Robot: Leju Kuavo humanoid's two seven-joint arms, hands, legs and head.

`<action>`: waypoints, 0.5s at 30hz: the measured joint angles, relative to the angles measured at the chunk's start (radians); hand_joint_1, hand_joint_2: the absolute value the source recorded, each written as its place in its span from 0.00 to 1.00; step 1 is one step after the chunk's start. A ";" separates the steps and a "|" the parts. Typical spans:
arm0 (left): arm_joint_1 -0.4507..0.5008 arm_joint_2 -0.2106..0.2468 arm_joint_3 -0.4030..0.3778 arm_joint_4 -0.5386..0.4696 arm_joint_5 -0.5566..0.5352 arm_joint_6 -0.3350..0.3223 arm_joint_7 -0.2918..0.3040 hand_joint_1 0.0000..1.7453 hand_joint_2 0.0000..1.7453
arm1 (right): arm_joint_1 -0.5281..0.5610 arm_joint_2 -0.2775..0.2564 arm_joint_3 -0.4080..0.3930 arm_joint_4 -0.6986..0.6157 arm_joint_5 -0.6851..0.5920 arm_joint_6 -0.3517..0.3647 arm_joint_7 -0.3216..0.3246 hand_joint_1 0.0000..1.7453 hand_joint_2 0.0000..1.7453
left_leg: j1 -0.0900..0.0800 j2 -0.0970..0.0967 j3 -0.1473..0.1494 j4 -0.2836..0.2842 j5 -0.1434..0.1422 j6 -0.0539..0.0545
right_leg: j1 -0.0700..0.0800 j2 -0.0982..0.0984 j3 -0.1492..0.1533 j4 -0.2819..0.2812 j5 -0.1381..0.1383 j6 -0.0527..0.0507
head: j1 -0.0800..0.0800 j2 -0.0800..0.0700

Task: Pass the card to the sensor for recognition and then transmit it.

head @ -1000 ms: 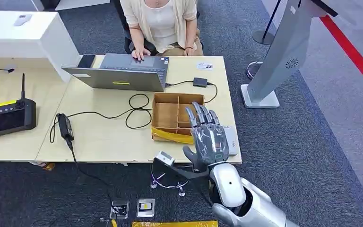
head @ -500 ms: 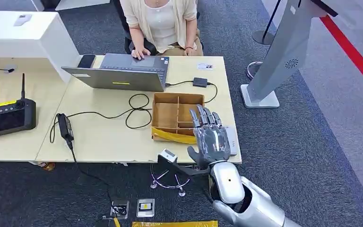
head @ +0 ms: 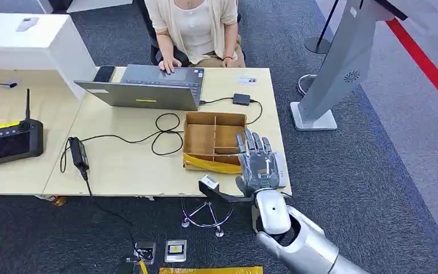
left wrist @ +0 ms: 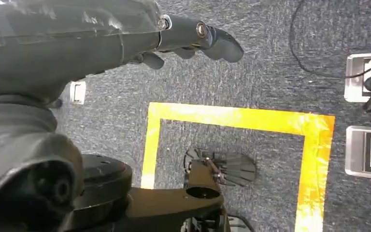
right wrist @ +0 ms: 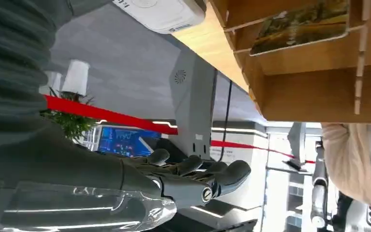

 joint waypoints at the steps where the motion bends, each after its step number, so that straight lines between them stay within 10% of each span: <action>1: 0.000 0.000 0.000 0.000 0.008 0.008 -0.012 0.00 0.00 | -0.001 0.002 -0.004 0.012 -0.004 -0.003 0.000 0.00 1.00 | 0.000 0.000 0.000 0.000 0.000 0.000 | 0.000 0.000 0.000 0.000 0.000 0.000 | 0.000 0.000; 8: 0.004 -0.018 0.019 -0.001 0.066 0.065 -0.165 0.00 0.00 | -0.010 0.014 -0.006 0.083 -0.034 -0.045 -0.019 0.00 1.00 | 0.000 0.000 0.000 0.000 0.000 0.000 | 0.000 0.000 0.000 0.000 0.000 0.000 | 0.000 0.000; 15: 0.004 -0.028 0.029 0.000 0.051 0.063 -0.164 0.00 0.00 | -0.041 0.047 -0.003 0.160 -0.061 -0.078 -0.043 0.00 1.00 | 0.000 0.000 0.000 0.000 0.000 0.000 | 0.000 0.000 0.000 0.000 0.000 0.000 | 0.000 0.000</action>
